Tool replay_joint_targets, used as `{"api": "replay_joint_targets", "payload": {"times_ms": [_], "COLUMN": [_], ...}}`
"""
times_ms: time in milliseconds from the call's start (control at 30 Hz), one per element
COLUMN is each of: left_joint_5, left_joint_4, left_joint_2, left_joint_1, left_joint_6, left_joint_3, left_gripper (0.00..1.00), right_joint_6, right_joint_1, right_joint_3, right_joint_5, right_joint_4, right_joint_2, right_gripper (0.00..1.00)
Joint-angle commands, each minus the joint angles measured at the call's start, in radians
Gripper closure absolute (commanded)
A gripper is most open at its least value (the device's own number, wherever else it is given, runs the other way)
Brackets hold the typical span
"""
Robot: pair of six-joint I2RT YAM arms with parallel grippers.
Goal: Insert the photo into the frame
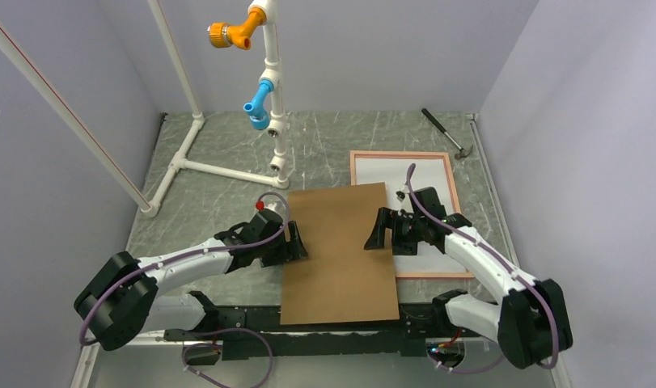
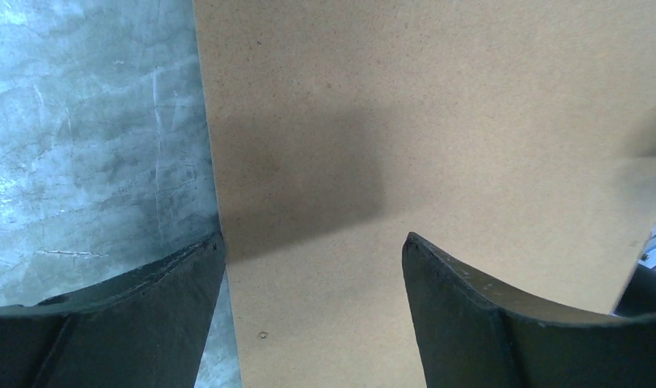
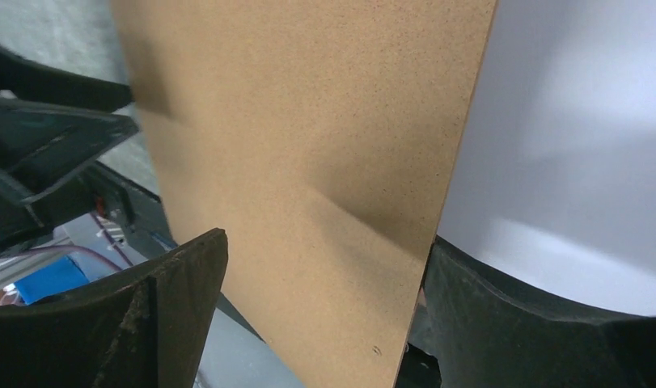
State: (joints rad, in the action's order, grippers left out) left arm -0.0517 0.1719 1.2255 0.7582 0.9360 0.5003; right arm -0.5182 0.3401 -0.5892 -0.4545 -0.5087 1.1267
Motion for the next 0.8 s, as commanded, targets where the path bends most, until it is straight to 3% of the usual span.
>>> {"api": "replay_joint_targets", "payload": {"times_ms": [0,267,500,767], "left_joint_5": [-0.098,-0.118,-0.105,-0.098], "left_joint_4": [-0.116,-0.107,-0.072,-0.036], "left_joint_2": [0.054,0.081,0.095,0.059], "left_joint_1": [0.016,0.038,0.060,0.066], "left_joint_6": [0.017,-0.005,-0.020,-0.044], "left_joint_3": [-0.013,0.072,0.148,0.181], "left_gripper": [0.17,0.17,0.16,0.16], "right_joint_6": [-0.033,-0.118,-0.356,-0.504], "right_joint_1": [0.023,0.023,0.029,0.122], "right_joint_3": [-0.128,-0.249,-0.186,-0.190], "right_joint_5": [-0.269,-0.449,-0.601,-0.619], "right_joint_4": [0.064,0.148,0.492,0.753], "right_joint_2": [-0.113,-0.201,-0.238,-0.221], "right_gripper": [0.14,0.15,0.12,0.07]}}
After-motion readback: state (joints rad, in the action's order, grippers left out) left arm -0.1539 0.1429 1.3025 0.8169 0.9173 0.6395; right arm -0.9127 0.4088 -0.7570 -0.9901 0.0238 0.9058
